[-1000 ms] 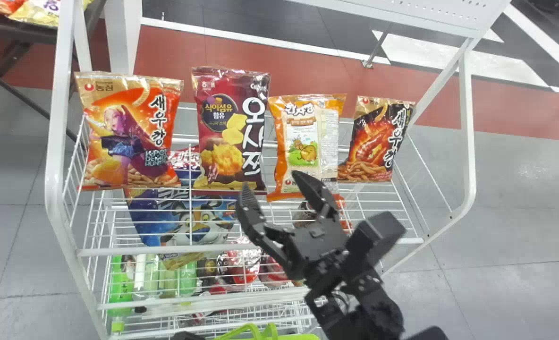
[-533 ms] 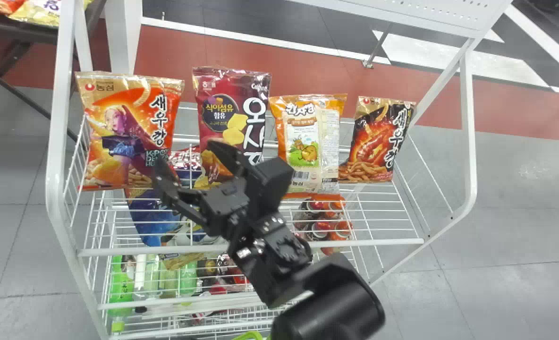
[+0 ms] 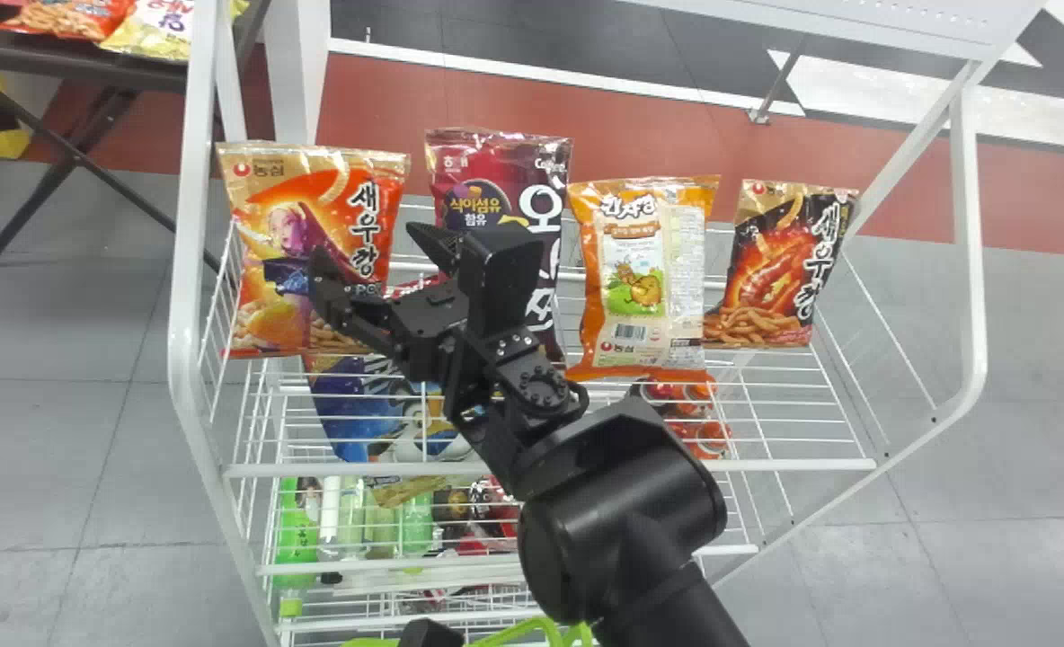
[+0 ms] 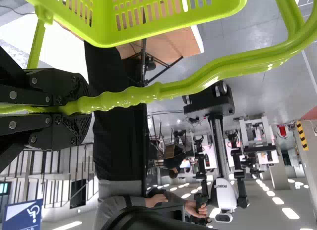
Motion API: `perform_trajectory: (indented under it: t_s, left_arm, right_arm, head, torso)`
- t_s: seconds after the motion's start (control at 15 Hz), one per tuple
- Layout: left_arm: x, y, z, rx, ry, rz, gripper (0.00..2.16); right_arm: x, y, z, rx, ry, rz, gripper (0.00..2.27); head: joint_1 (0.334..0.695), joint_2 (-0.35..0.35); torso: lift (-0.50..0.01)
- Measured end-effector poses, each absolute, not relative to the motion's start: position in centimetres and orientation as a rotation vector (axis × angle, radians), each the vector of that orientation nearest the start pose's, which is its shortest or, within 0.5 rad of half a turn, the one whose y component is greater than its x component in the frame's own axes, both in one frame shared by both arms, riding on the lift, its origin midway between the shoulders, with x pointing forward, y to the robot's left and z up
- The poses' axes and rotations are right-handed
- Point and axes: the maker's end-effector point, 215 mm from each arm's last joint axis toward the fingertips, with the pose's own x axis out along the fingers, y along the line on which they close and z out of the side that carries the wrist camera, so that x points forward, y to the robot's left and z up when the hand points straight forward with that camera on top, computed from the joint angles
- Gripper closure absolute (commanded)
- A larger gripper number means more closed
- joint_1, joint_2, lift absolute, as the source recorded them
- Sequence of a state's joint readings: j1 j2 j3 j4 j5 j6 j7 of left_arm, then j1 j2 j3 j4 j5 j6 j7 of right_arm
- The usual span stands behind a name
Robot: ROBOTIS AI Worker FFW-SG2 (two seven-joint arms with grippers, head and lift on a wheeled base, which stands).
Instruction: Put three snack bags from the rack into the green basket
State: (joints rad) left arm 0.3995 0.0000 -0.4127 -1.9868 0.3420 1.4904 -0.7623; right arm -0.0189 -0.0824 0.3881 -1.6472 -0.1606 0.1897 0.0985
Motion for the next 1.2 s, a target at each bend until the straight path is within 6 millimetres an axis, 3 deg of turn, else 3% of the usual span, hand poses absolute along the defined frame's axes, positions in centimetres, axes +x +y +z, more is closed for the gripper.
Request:
perform_trajectory:
  t_s: [0.47,0.53,0.6,0.67,0.73,0.8,0.93,1.2]
  left_arm:
    - [9.2,-13.0,-46.1,-0.706,1.423,-1.3,1.17]
    - [9.3,-13.0,-46.1,-0.705,1.422,-1.3,1.17]
    - [9.3,-13.0,-46.1,-0.704,1.422,-1.3,1.17]
    - [9.3,-13.0,-46.1,-0.703,1.423,-1.301,1.17]
    - [9.3,-13.0,-46.1,-0.701,1.424,-1.302,1.17]
    - [9.3,-13.0,-46.1,-0.7,1.424,-1.303,1.17]
    - [9.4,-13.0,-46.0,-0.7,1.424,-1.304,1.17]
    - [9.4,-13.1,-45.9,-0.697,1.42,-1.308,1.17]
  right_arm:
    - [56.0,1.5,-37.7,0.069,0.235,0.564,0.23]
    - [56.1,1.7,-38.1,0.063,0.254,0.568,0.41]
    - [56.1,2.0,-38.5,0.056,0.27,0.574,0.83]
    - [55.9,2.3,-38.9,0.051,0.29,0.588,1.39]
    - [55.7,2.5,-39.5,0.045,0.317,0.6,1.79]
    - [55.4,2.6,-39.7,0.041,0.338,0.61,2.04]
    - [55.0,2.5,-39.3,0.036,0.344,0.621,2.19]
    - [53.7,1.6,-37.3,0.021,0.281,0.618,2.2]
  head:
    - [0.695,-0.206]
    - [0.695,-0.202]
    - [0.695,-0.199]
    - [0.695,-0.191]
    - [0.695,-0.189]
    - [0.695,-0.189]
    - [0.695,-0.19]
    - [0.695,-0.207]
  torso:
    - [0.0]
    - [0.0]
    - [0.0]
    - [0.0]
    - [0.0]
    - [0.0]
    - [0.0]
    - [0.0]
